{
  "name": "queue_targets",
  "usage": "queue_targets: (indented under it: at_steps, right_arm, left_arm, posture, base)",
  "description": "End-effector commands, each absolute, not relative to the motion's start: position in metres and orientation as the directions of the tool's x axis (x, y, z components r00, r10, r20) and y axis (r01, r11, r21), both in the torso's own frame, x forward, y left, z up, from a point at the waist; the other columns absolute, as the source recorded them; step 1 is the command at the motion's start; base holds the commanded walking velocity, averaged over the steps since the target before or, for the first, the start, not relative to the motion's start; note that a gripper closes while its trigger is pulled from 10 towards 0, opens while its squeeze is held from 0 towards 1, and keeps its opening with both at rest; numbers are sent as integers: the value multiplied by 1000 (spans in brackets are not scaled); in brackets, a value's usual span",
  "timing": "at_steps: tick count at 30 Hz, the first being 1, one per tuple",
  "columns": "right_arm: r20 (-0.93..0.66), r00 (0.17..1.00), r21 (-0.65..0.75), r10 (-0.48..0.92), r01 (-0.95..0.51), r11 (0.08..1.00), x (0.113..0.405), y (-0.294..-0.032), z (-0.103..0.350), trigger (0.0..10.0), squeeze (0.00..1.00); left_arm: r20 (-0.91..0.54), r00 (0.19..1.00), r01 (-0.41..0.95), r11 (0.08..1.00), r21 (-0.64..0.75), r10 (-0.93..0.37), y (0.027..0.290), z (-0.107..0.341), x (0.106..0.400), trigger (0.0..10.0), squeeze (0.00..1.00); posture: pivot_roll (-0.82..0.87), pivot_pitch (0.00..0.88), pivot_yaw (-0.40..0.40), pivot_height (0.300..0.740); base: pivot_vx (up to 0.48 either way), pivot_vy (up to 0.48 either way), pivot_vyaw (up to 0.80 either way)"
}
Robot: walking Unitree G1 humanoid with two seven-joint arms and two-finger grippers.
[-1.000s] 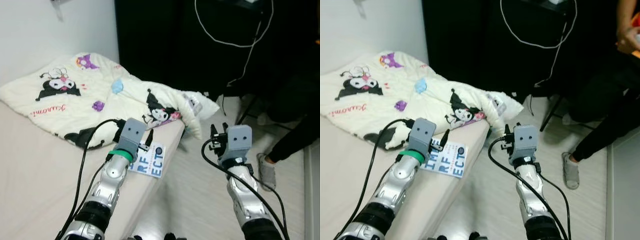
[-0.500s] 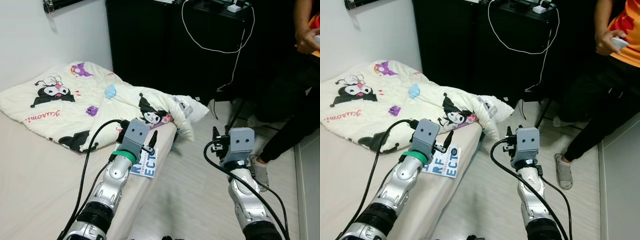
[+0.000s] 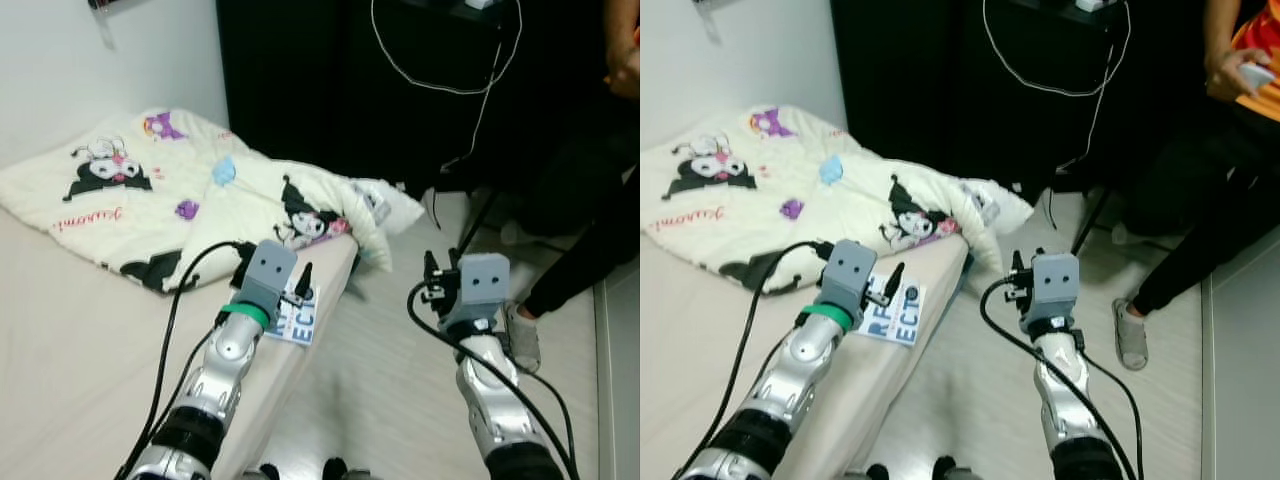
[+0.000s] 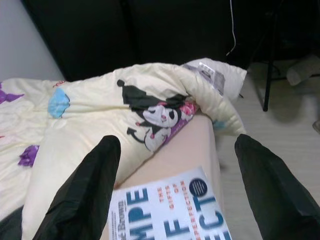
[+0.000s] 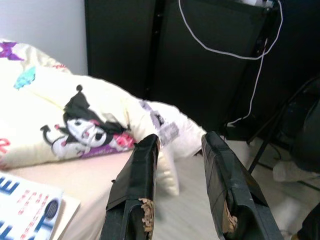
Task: Clean up the room
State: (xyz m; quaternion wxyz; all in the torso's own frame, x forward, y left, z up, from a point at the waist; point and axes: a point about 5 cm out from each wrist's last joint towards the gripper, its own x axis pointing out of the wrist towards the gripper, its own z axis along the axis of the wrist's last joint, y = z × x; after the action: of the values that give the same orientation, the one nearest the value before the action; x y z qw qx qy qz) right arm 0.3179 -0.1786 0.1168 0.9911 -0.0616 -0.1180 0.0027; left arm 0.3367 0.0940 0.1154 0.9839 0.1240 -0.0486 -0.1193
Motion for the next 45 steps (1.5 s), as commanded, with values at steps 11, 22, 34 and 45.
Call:
queue_targets:
  at_steps: [11, 22, 34, 45]
  right_arm:
    - [208, 978, -130, 3, 24, 991, 314, -182, 110, 10000, 0]
    - [209, 978, -135, 1, 28, 990, 315, -183, 110, 10000, 0]
    - [214, 977, -119, -23, 50, 992, 315, -187, 112, 10000, 0]
    - [215, 976, -115, -27, 53, 992, 316, -188, 112, 10000, 0]
  left_arm:
    - [55, 967, 229, 939, 255, -250, 93, 111, 333, 10000, 0]
    - [57, 966, 229, 939, 258, -251, 93, 111, 333, 10000, 0]
    - [57, 967, 227, 940, 256, -249, 93, 112, 333, 10000, 0]
    - [53, 963, 244, 939, 241, -264, 90, 112, 333, 10000, 0]
  posture:
    - [-28, 109, -28, 720]
    - [-28, 109, -28, 720]
    - [-25, 116, -27, 720]
    - [-27, 108, -25, 720]
  base:
    - [-425, 0, 0]
    - [-401, 0, 565]
    - [-190, 0, 333]
    - [0, 0, 0]
